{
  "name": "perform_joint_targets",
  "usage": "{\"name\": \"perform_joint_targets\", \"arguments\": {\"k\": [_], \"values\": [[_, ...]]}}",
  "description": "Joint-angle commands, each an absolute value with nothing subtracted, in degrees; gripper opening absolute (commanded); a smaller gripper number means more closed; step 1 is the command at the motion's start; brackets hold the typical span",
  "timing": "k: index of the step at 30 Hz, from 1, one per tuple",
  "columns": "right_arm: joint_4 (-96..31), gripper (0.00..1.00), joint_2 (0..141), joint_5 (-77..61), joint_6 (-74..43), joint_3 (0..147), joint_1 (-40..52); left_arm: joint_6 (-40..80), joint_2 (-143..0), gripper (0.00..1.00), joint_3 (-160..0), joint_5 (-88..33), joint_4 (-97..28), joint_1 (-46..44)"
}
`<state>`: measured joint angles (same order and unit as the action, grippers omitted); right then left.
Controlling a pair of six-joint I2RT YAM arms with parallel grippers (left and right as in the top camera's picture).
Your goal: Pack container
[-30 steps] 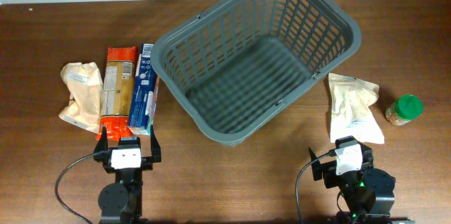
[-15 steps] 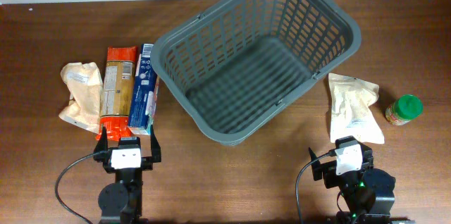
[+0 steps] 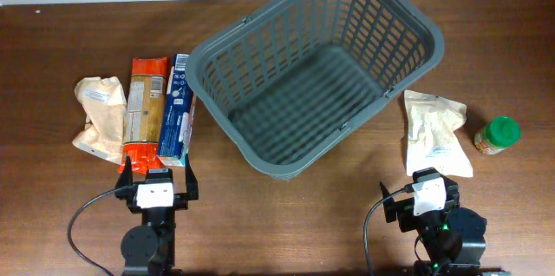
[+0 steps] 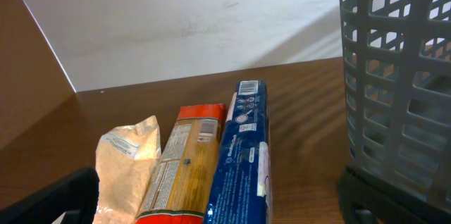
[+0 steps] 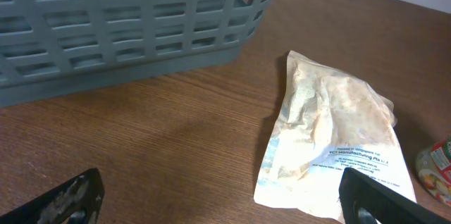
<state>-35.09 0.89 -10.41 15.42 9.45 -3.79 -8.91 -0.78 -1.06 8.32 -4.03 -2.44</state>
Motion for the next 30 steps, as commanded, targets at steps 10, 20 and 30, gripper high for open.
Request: {"name": "perform_joint_targets", "arguments": {"k": [10, 20, 30], "values": [[-35.03, 0.99, 0.21, -10.72, 15.64, 9.1, -3.29, -8.6, -0.36, 0.99, -0.69, -9.72, -3.64, -2.09], [-35.07, 0.99, 0.21, -13.96, 8.64, 9.15, -3.29, -4.71, -0.8, 0.99, -13.28, -18.87, -15.59, -2.07], [-35.33, 0.99, 3.66, -16.12, 0.97, 27.49, -3.29, -4.75, -15.22, 0.99, -37.26, -11.84, -28.23, -2.07]]}}
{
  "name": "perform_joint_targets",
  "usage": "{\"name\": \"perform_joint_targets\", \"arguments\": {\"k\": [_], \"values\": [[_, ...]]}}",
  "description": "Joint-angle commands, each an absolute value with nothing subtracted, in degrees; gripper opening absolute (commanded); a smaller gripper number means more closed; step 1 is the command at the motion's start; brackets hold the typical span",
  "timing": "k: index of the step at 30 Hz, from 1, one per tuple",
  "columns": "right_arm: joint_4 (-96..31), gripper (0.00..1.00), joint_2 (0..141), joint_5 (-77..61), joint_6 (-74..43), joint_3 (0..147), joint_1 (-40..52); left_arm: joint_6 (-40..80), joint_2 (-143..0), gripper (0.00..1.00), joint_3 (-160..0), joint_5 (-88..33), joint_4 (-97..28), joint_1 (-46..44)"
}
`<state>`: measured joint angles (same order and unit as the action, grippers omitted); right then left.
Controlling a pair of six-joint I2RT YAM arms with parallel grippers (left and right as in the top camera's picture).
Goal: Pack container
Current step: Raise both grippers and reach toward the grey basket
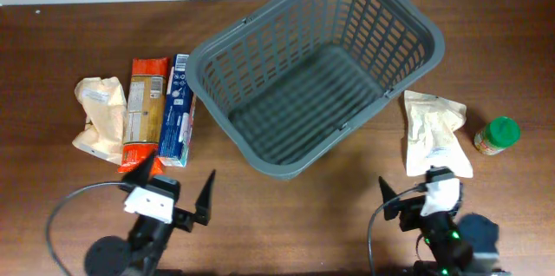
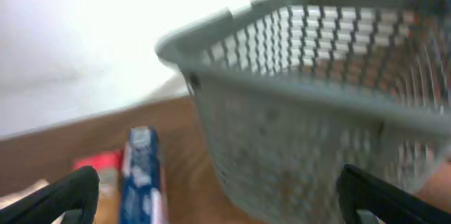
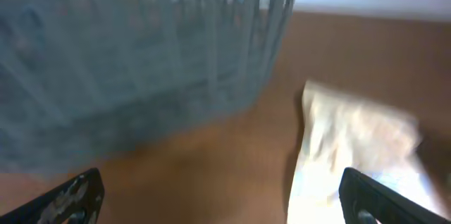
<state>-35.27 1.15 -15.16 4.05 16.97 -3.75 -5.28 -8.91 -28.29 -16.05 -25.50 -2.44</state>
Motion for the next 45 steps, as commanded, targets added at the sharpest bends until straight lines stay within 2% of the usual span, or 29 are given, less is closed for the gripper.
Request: {"name": "perform_joint_targets", "arguments": {"k": [1, 5, 7, 9, 11, 13, 17, 21, 25, 30, 32, 33, 34, 35, 36, 45], "values": [[-36.64, 0.99, 5.43, -15.88, 0.97, 30.5, -3.29, -4.75, -17.63, 0.99, -39.9, -11.55, -29.47, -2.07], [-49.69, 0.99, 20.05, -14.33, 1.15, 48.34, -3.29, -4.73, -30.15, 0.99, -53.52, -11.75, -37.28, -2.07], [-56.23, 0.99, 30.41, -14.37, 5.93, 59.57, -3.29, -4.73, -38.15, 0.99, -63.02, -11.75, -42.89, -2.07], [-59.24, 0.99, 37.74, -14.39, 9.91, 68.05, -3.29, -4.75, -44.69, 0.99, -71.2, -11.77, -48.03, -2.07], [-61.25, 0.99, 43.64, -15.64, 7.86, 75.48, -3.29, -4.75, -49.95, 0.99, -77.67, -11.75, -51.92, -2.07], [-63.33, 0.99, 46.76, -17.15, 5.06, 79.66, -3.29, -4.75, -54.28, 0.99, -83.02, -11.73, -53.52, -2.07], [-63.07, 0.99, 48.8, -17.56, 5.08, 81.89, -3.29, -4.67, -55.44, 0.99, -84.14, -12.69, -53.01, -2.07], [-63.4, 0.81, 53.04, -14.98, 0.99, 86.46, -3.4, -4.71, -55.27, 0.99, -84.14, -18.83, -53.32, -2.07], [-65.91, 0.77, 59.57, -14.35, -1.17, 93.62, -3.4, -2.28, -55.86, 0.98, -85.73, -19.77, -56.82, -2.09], [-73.93, 0.68, 71.42, -14.35, -3.97, 108.16, -3.4, -2.17, -58.81, 0.72, -91.74, -20.18, -67.26, -2.13], [-77.49, 0.55, 76.25, -14.35, -3.99, 114.24, -3.4, -2.2, -59.88, 0.57, -94.0, -20.18, -70.74, -2.31], [-80.25, 0.38, 80.36, -14.33, -5.13, 119.26, -3.4, -2.44, -60.51, 0.36, -95.44, -20.18, -72.6, -3.27], [-81.71, 0.26, 82.7, -14.33, -5.93, 122.04, -3.4, -2.68, -60.82, 0.16, -96.09, -20.18, -73.32, -4.1], [-83.31, 0.11, 85.54, -14.35, -6.55, 125.27, -3.4, -2.66, -60.93, 0.02, -96.62, -20.18, -74.15, -5.56], [-84.36, 0.04, 87.88, -14.35, -6.55, 127.66, -3.4, -2.63, -60.93, 0.02, -96.71, -20.16, -74.65, -6.83], [-84.9, 0.04, 94.3, -14.35, -7.88, 129.75, -3.38, -2.59, -61.52, 0.02, -96.71, -20.16, -79.79, -22.63]]}}
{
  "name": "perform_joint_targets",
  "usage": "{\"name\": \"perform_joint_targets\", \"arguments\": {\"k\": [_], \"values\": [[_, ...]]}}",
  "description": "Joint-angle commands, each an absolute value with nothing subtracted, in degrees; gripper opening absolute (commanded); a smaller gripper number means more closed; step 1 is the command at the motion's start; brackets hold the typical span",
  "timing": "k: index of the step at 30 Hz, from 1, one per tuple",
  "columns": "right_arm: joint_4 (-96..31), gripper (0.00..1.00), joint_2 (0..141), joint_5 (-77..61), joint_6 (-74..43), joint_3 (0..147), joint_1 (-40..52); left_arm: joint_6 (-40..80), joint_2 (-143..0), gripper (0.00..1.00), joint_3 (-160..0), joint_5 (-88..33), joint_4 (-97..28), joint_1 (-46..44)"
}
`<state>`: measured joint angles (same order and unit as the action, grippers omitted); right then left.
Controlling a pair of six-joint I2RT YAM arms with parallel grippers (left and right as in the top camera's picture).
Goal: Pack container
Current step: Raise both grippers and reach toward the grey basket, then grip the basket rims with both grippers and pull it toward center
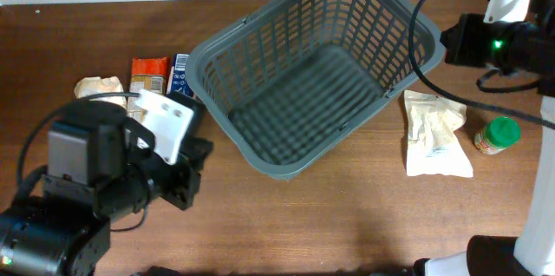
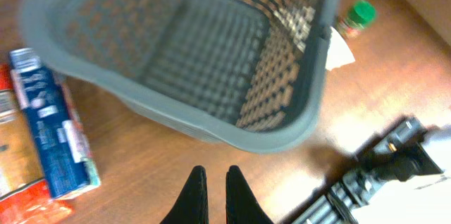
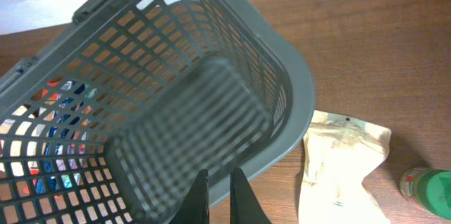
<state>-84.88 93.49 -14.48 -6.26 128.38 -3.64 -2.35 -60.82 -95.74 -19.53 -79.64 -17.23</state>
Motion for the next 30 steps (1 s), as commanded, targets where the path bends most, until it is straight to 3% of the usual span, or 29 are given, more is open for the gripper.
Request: {"name": "perform_joint_targets", "arguments": {"k": [1, 5, 9, 12, 30], "values": [[-84.9, 0.04, 94.61, -14.37, -7.88, 129.75, -3.38, -2.59, -61.58, 0.02, -96.71, -20.16, -79.77, -24.14], [-85.69, 0.04, 96.42, -14.41, -7.88, 129.69, -3.38, -2.57, -63.96, 0.02, -96.71, -19.49, -80.51, -35.16], [-86.21, 0.04, 98.85, -15.05, -7.84, 129.56, -2.83, -2.59, -69.54, 0.02, -96.71, -11.22, -82.46, -46.92], [-86.28, 0.04, 100.51, -15.03, -7.75, 129.54, -2.2, -2.85, -73.17, 0.02, -96.71, -8.93, -82.08, -51.31], [-89.21, 0.04, 109.75, -14.76, -0.16, 127.37, 0.38, -7.42, -86.85, 0.02, -96.68, -4.43, -79.94, -53.1]]}}
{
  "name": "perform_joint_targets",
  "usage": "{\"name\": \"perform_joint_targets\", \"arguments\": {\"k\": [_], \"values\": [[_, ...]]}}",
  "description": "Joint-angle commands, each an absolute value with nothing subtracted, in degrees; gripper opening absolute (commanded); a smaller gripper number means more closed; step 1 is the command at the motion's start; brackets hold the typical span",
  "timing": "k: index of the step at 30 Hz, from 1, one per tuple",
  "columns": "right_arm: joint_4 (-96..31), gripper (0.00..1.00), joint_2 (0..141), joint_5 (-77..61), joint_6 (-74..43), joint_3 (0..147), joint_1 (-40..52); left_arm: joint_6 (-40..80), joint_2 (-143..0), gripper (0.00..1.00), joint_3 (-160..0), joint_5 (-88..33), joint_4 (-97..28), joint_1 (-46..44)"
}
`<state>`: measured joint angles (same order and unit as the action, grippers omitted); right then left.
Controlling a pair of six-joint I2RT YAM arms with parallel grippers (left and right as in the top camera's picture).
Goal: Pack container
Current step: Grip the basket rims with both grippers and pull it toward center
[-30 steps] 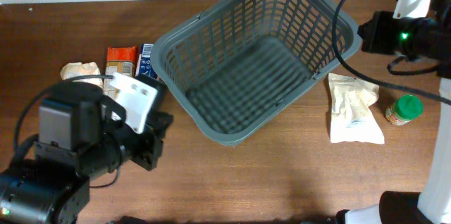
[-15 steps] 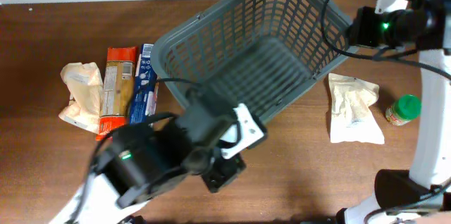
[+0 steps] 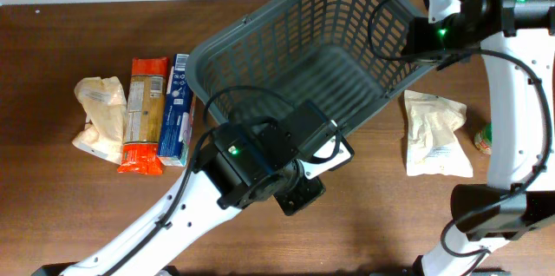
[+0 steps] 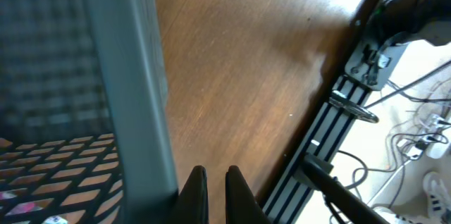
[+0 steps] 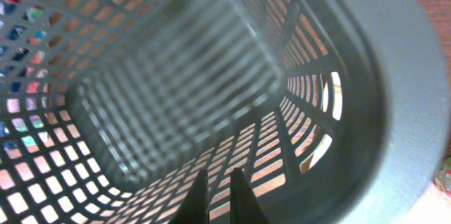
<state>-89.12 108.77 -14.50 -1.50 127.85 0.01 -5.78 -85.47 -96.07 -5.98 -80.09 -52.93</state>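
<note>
The grey slotted basket (image 3: 312,76) stands mid-table with nothing in it. Left of it lie a beige pouch (image 3: 100,118), an orange pasta packet (image 3: 143,115) and a blue box (image 3: 179,109). On its right lie a second beige pouch (image 3: 436,133) and a jar (image 3: 479,141), half hidden behind my right arm. My left gripper (image 4: 210,171) is shut and empty, just outside the basket's front rim (image 4: 134,76). My right gripper (image 5: 217,173) is shut and empty, pointing down into the basket (image 5: 176,76) near its right rim (image 5: 394,76).
My left arm (image 3: 260,163) reaches across the table's front to the basket's near corner. My right arm (image 3: 512,94) comes down the right side, over the jar. Past the table's edge are metal rails (image 4: 352,111) and cables.
My left gripper was high above the packets, looking down on the basket; now it is low at the front rim. My right gripper has come down from the far right into the basket's mouth. Both stay shut.
Both arms began folded at the table's front with grippers wide open, the left facing the packets, the right facing the pouch. A second later they had lifted, still open. Then both were high and shut, and now sit close to the basket. No item has moved.
</note>
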Motion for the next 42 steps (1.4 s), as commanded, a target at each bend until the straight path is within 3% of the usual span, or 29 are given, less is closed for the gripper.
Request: {"name": "perform_joint_targets", "arguments": {"k": [1, 11, 30, 42], "values": [[-89.23, 0.04, 109.78, -14.74, -0.16, 127.37, 0.38, -7.42, -87.11, 0.02, -96.68, -4.38, -79.94, -53.1], [-91.83, 0.04, 109.78, -14.33, 1.3, 127.39, 0.38, -8.71, -87.99, 0.02, -96.68, 1.98, -79.99, -52.14], [-97.34, 0.04, 109.75, -14.46, 3.7, 127.39, 0.38, -12.99, -89.69, 0.02, -96.57, 3.03, -74.0, -31.62], [-96.49, 0.04, 108.53, -17.43, 4.29, 127.42, 0.43, -12.14, -91.83, 0.02, -96.6, 2.81, -72.64, -27.79]]}}
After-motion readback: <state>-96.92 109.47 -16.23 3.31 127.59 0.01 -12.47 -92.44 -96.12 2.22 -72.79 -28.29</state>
